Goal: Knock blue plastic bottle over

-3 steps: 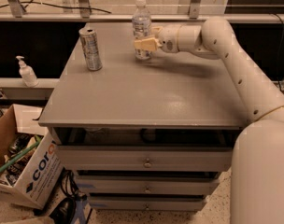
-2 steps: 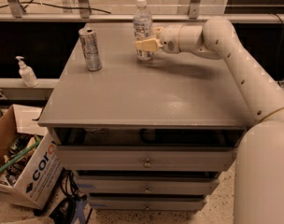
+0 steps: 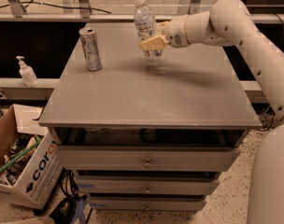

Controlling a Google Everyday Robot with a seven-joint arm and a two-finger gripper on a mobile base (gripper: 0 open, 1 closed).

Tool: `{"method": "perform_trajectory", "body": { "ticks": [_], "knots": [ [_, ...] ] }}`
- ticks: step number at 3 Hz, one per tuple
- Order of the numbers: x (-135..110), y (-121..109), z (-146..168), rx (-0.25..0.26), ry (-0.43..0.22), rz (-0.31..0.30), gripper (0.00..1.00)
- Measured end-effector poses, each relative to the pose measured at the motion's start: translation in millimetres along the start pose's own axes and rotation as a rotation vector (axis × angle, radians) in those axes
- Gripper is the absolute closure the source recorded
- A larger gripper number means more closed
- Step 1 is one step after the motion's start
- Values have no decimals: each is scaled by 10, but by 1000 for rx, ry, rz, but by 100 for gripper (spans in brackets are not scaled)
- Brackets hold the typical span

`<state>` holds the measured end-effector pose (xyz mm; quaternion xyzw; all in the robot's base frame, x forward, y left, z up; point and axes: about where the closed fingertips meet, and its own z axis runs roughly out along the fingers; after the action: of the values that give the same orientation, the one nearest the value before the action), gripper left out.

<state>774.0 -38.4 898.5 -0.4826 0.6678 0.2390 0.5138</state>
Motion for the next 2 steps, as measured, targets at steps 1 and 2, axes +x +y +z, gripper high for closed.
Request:
{"method": "perform_trajectory", "body": {
  "ticks": [1, 2],
  "knots": [
    [-28, 36, -82, 2, 35, -20, 100],
    [-36, 163, -323, 38, 181, -115, 100]
  ]
}}
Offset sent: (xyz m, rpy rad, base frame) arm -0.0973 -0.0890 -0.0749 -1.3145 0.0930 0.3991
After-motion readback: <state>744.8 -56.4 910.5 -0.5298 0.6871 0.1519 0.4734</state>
